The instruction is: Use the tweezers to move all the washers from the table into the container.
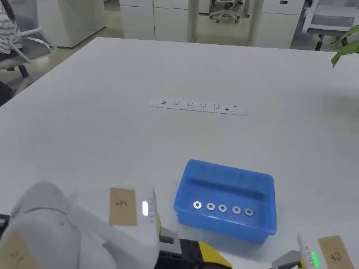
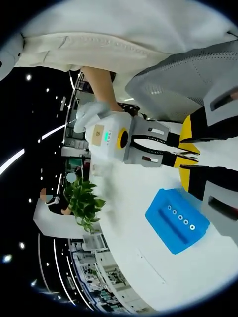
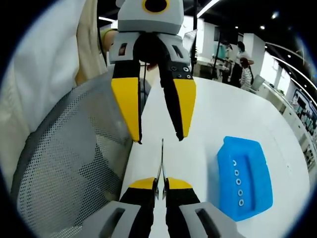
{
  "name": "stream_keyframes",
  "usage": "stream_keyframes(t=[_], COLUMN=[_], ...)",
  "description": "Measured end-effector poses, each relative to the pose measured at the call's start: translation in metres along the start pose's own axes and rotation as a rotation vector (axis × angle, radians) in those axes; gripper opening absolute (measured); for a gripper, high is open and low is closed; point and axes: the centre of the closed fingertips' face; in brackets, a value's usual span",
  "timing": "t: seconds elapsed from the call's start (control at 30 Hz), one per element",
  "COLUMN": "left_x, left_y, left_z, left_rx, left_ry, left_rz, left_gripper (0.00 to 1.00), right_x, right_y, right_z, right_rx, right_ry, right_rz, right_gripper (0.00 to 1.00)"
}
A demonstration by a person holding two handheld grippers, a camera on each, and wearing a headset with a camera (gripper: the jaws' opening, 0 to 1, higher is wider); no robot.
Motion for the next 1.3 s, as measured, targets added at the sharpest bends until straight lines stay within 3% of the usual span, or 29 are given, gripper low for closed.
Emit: stream_keyframes(t=[0.5, 0.67, 0.73, 0.87, 0.97, 1.13, 1.3], left_x=[0.005, 0.007, 0.008, 0.012, 0.017, 0.017, 0.017], left_y=[-0.005, -0.013, -0.017, -0.036, -0.045, -0.059, -0.082], left_z=[0.007, 0.008, 0.006, 0.0, 0.001, -0.006, -0.009], left_rx=[0.024, 0.057, 0.064, 0.129, 0.146, 0.161, 0.23], left_ry=[-0.03, -0.041, -0.04, -0.037, -0.049, -0.055, -0.069], left_rz=[-0.032, -0.073, -0.091, -0.173, -0.198, -0.243, -0.333], left_gripper=[0.0, 0.0, 0.0, 0.0, 0.0, 0.0, 0.0], right_x=[0.003, 0.004, 0.004, 0.01, 0.014, 0.017, 0.023], right_y=[-0.004, -0.009, -0.013, -0.024, -0.031, -0.032, -0.035], right_z=[-0.007, -0.007, -0.006, -0.003, -0.002, 0.001, 0.0], right_rx=[-0.028, -0.024, -0.014, 0.023, 0.036, 0.069, 0.073], right_ry=[0.015, 0.017, 0.011, 0.001, -0.005, -0.021, -0.04], right_rz=[-0.053, -0.075, -0.081, -0.097, -0.104, -0.079, -0.057], right_gripper=[0.04, 0.03, 0.04, 0.04, 0.05, 0.05, 0.09])
Point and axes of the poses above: the centre of the closed fingertips' face, and the gripper's own axes: x roughly forward along the fingers, z roughly to its right, y roughly out of its top, and after that the axes turned 9 degrees about y, right-handed
